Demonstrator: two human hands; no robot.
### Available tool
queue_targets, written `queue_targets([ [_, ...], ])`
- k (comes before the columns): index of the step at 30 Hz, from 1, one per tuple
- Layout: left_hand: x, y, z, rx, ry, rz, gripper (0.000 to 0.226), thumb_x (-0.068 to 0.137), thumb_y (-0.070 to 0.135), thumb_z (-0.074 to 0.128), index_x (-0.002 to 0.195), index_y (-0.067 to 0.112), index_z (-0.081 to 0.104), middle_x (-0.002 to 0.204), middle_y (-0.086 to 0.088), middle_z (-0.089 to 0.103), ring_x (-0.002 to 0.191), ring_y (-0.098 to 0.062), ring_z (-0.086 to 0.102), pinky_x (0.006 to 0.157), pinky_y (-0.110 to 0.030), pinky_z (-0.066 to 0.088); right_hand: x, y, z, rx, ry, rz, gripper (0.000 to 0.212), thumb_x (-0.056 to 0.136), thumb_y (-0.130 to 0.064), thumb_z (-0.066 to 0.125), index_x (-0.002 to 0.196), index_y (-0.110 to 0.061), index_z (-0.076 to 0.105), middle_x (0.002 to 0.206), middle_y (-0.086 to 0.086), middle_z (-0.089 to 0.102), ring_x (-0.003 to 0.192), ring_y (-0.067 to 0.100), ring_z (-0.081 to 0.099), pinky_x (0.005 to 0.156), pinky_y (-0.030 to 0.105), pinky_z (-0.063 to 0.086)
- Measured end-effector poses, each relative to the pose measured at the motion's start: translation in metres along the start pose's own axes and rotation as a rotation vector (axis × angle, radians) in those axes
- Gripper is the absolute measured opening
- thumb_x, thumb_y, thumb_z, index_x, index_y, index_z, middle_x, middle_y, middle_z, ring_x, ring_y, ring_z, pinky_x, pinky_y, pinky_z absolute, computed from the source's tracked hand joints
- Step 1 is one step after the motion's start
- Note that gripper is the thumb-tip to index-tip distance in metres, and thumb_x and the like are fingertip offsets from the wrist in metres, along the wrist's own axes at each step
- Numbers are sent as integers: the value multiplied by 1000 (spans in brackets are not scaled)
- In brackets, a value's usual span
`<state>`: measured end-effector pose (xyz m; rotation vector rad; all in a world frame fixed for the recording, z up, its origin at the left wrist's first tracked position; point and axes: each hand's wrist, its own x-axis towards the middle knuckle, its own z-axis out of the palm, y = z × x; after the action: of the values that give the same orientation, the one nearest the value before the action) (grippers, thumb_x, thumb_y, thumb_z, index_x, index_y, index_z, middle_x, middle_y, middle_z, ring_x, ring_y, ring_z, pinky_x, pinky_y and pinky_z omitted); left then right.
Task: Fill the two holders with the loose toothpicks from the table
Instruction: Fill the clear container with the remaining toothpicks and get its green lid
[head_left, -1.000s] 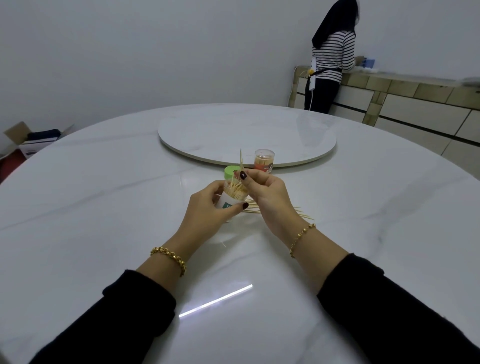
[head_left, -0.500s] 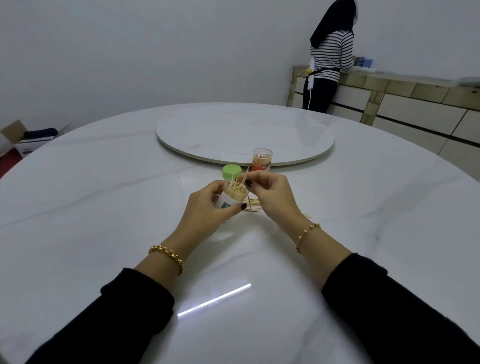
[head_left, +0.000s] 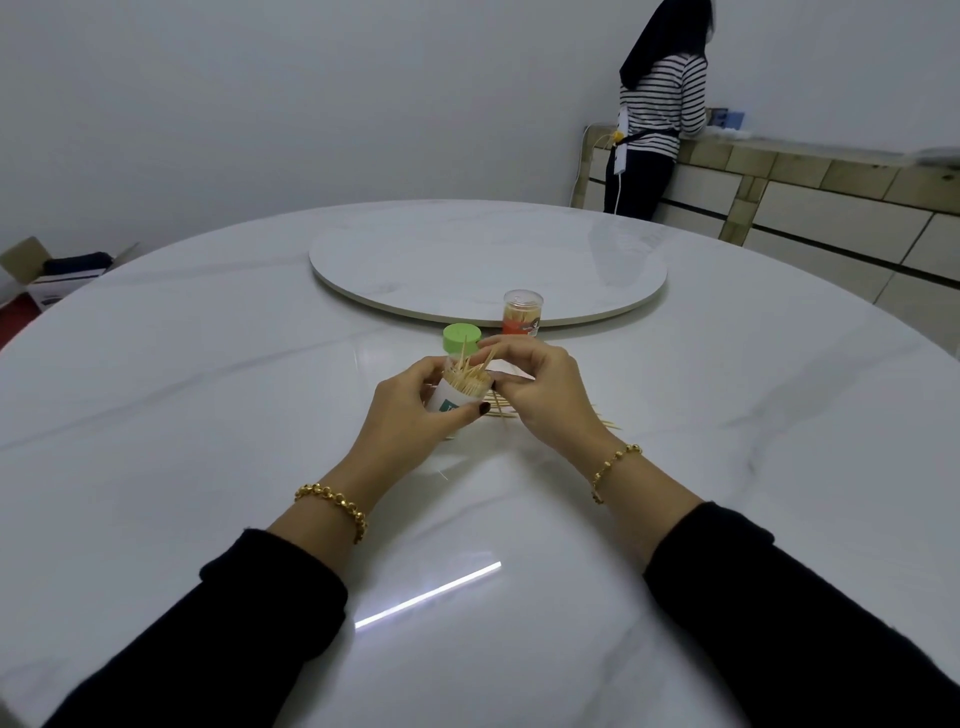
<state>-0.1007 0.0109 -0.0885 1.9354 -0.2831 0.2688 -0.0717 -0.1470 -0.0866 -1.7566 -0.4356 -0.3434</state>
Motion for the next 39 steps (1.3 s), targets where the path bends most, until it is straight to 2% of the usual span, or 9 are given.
queue_targets([
  [5,0,1,0,-12,-4,8,36,77,20,78,109,23,62,93,9,67,79,-2,63,58,-10,47,-3,-3,0,-116,-23,-52,45,80,16,45,106,-10,71,116,1,63,112,12,57,82,11,49],
  [9,0,0,0,-26,10,17,36,75,22,79,108,22,64,93,8,69,81,-5,64,60,-12,49,-9,-10,3,-78,-81,-66,56,83,0,41,137,-15,48,128,2,57,123,5,50,96,14,43],
  [12,0,1,-1,-23,15,18,37,76,24,79,110,23,63,94,9,68,84,-7,64,63,-14,51,-14,-13,3,-190,-129,-156,63,83,-8,41,145,-20,37,139,0,50,130,3,42,106,20,37],
  [16,-1,1,-1,-17,17,29,35,76,25,78,108,23,63,92,10,68,84,-6,64,67,-17,53,-19,-20,3,-286,-137,-287,58,87,-5,42,145,-12,37,146,0,43,135,2,35,110,20,31],
  [19,0,-1,-1,-1,10,32,38,75,24,79,109,23,63,93,10,68,85,-7,65,72,-24,57,-17,-26,2,-243,-70,-350,59,87,1,39,145,-6,34,149,5,38,140,11,31,114,32,30],
  [24,1,-1,0,18,-7,44,44,75,27,79,114,21,61,102,7,67,93,-10,64,75,-20,55,-10,-32,0,-179,43,-419,63,83,-7,32,145,-2,30,151,6,35,136,19,38,113,42,32],
  [29,-1,1,3,18,-23,61,43,74,29,80,112,23,61,101,9,67,92,-7,63,76,-18,54,-7,-37,3,-130,71,-441,64,82,-9,32,145,-1,29,152,7,34,141,14,29,113,35,30],
  [35,-1,3,3,-4,-20,57,39,75,27,79,109,26,61,98,11,67,89,-7,64,75,-21,56,-10,-39,11,-8,84,-399,62,82,-11,31,144,-2,32,150,6,37,140,16,33,112,41,34],
  [39,0,3,0,-19,17,46,39,76,26,79,110,24,61,97,10,67,87,-10,64,69,-17,54,-17,-31,17,85,63,-300,57,82,1,31,139,-2,39,143,8,44,137,19,38,108,44,40],
])
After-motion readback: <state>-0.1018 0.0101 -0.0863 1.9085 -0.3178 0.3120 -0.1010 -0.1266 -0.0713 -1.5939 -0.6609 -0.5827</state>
